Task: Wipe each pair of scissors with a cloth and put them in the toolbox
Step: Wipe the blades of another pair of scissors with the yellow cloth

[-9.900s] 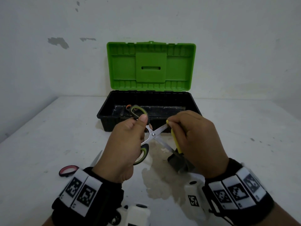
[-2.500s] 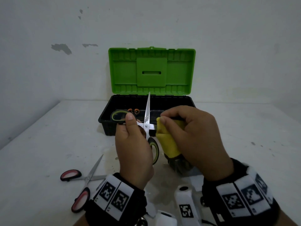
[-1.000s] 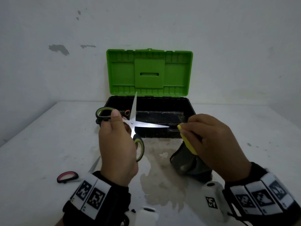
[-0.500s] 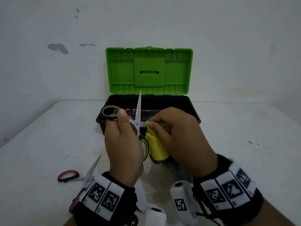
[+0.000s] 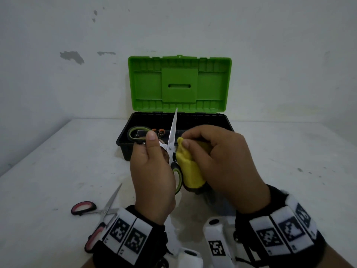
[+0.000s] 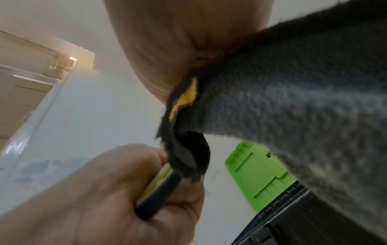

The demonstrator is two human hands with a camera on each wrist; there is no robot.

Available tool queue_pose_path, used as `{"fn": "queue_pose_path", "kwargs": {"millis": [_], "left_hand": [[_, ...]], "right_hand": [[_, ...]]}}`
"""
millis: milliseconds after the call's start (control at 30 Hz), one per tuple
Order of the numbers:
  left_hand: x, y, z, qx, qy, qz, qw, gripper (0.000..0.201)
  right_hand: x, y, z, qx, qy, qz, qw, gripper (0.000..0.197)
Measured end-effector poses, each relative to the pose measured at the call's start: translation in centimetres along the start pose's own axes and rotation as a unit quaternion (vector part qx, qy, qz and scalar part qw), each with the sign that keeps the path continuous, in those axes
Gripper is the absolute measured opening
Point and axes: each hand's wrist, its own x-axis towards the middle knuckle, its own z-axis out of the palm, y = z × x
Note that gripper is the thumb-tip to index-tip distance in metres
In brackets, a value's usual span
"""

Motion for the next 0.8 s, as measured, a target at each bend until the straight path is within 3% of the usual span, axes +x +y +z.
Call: {"fn": "queue_pose_path", "kwargs": {"millis": [133, 267, 467, 633, 800], "left_hand": [[-0.1, 0.0, 0.0, -0.005, 0.0, 0.003, 1.0, 0.042], [0.2, -0.3, -0.1, 0.004, 0.004, 0.001, 1.0, 0.041], [0.9, -0.3, -0.4, 0.006, 0.008, -0.011, 1.0, 0.043], [1.3, 0.5, -0.5, 0.015, 0.014, 0.007, 1.0, 0.042], [1.1, 0.4, -0.5, 0.003, 0.01, -0.005, 1.0, 0.041]], "right_hand": [[0.1, -0.3, 0.8, -0.021, -0.012, -0.029, 0.999, 0.007], [-0.5, 0.1, 1.2, -0.075, -0.04, -0.065, 0.994, 0.017], [-1.7, 0.6, 2.1, -0.167, -0.082, -0.142, 0.972, 0.008], [-2.2, 0.4, 0.8, -0.104, -0.007, -0.109, 0.989, 0.01], [-1.3, -0.2, 0.8, -0.028, 0.023, -0.034, 0.999, 0.015]]}}
